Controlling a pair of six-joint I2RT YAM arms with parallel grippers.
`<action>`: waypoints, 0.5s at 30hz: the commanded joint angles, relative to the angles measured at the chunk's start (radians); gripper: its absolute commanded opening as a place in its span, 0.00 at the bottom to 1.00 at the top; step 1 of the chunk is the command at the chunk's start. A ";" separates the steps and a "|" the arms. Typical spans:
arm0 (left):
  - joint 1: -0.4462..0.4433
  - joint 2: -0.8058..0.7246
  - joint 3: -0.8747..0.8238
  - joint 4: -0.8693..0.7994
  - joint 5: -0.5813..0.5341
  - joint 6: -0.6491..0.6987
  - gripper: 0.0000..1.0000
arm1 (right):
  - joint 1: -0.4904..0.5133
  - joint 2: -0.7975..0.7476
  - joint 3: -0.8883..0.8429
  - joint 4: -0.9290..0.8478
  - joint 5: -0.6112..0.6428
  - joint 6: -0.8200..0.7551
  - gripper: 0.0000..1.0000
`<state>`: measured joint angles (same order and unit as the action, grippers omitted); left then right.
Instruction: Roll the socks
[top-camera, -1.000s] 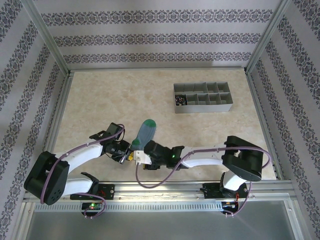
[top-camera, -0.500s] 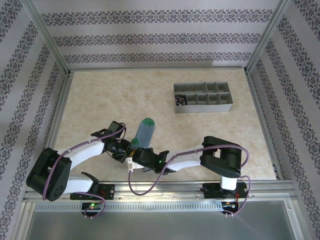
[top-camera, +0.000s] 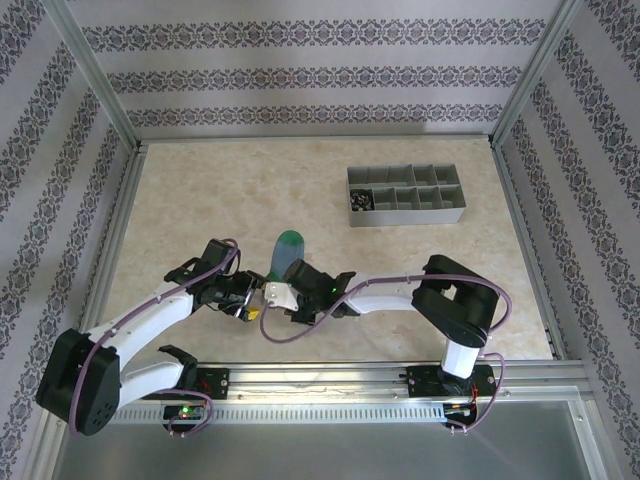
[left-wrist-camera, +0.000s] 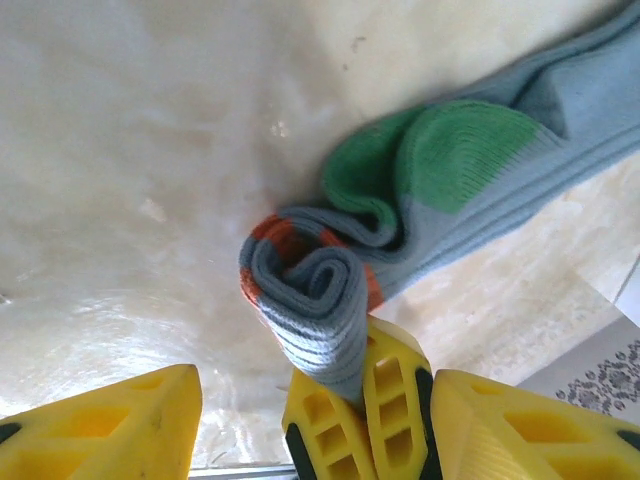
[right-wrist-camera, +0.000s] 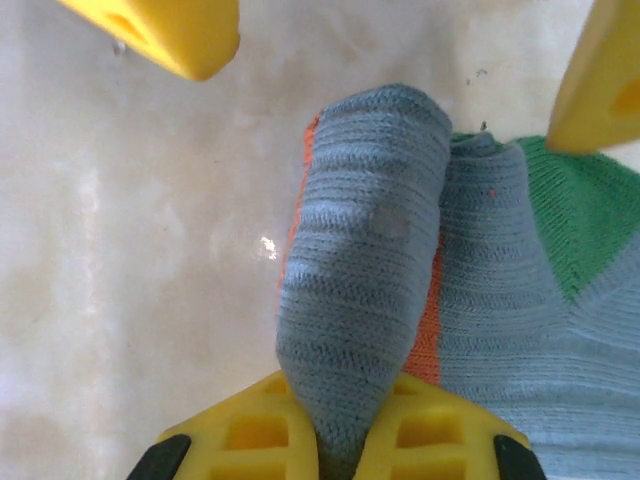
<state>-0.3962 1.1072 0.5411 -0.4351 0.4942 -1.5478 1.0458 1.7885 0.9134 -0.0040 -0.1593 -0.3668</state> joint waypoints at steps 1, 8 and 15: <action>0.012 -0.013 -0.014 0.023 0.015 -0.003 0.61 | -0.057 0.066 -0.049 -0.167 -0.266 0.104 0.00; -0.005 0.011 -0.051 0.128 0.035 -0.035 0.56 | -0.163 0.139 0.013 -0.237 -0.414 0.144 0.00; -0.036 0.091 -0.059 0.260 -0.008 -0.090 0.61 | -0.182 0.204 0.147 -0.395 -0.439 0.116 0.00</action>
<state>-0.4183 1.1816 0.4877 -0.2649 0.5140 -1.5940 0.8631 1.9182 1.0740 -0.1883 -0.6052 -0.2596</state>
